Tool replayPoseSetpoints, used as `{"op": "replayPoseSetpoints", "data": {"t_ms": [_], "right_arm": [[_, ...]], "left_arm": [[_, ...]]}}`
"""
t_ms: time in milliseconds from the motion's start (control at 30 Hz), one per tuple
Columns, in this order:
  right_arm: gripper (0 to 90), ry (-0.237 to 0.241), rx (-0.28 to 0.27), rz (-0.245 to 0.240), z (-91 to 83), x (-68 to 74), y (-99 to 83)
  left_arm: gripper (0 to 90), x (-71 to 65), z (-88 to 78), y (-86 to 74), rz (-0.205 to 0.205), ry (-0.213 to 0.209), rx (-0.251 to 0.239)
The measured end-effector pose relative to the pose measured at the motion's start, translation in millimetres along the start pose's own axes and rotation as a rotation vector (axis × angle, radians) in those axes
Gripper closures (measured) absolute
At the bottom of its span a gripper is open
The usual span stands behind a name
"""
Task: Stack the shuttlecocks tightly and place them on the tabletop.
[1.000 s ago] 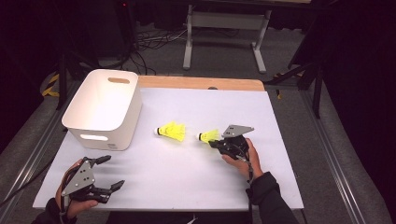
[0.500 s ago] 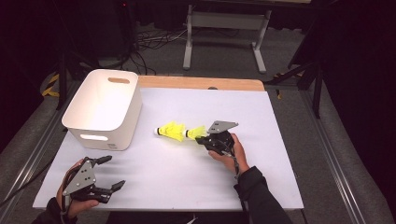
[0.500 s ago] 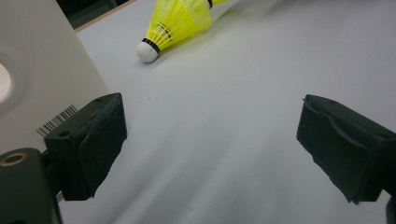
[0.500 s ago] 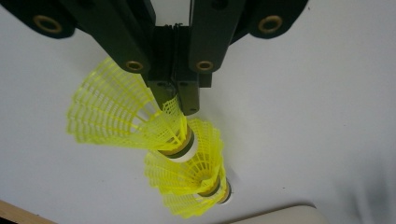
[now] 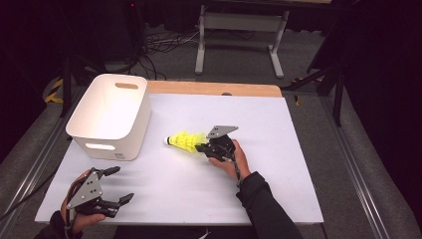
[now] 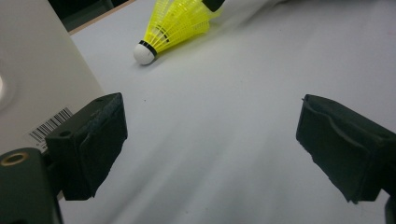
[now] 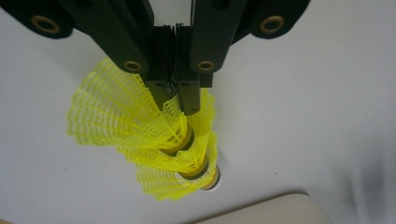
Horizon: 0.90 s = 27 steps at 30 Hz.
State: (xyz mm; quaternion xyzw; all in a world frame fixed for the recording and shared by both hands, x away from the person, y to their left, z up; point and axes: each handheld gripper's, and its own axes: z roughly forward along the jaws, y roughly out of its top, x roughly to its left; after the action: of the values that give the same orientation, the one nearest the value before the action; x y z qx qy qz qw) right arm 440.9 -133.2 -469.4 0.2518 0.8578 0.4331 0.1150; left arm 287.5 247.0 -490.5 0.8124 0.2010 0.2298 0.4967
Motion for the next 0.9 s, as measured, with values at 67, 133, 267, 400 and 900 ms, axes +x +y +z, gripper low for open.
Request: {"op": "replayPoseSetpoints", "data": {"t_ms": [67, 133, 267, 400, 900], "right_arm": [[86.6, 0.004, 0.01, 0.002, 4.0, 0.5, -0.1], [85.2, 0.0, 0.021, 0.003, 6.8, 0.3, -0.7], [79.2, -0.011, 0.04, 0.005, 10.8, -0.7, -1.5], [66.9, -0.039, 0.043, 0.01, 9.0, -0.7, -1.6], [44.0, -0.079, 0.001, -0.029, -18.2, 10.1, 1.5]], "left_arm": [[9.6, -0.1, 0.0, 0.0, -0.001, -0.001, -0.001], [9.6, -0.1, -0.1, -0.1, -0.001, -0.002, -0.001], [9.6, 0.2, -0.3, -0.1, -0.004, -0.003, -0.005], [9.6, 0.2, -0.7, 0.0, -0.002, 0.0, -0.006], [9.6, 0.2, -2.2, 0.3, -0.001, 0.002, -0.013]]}}
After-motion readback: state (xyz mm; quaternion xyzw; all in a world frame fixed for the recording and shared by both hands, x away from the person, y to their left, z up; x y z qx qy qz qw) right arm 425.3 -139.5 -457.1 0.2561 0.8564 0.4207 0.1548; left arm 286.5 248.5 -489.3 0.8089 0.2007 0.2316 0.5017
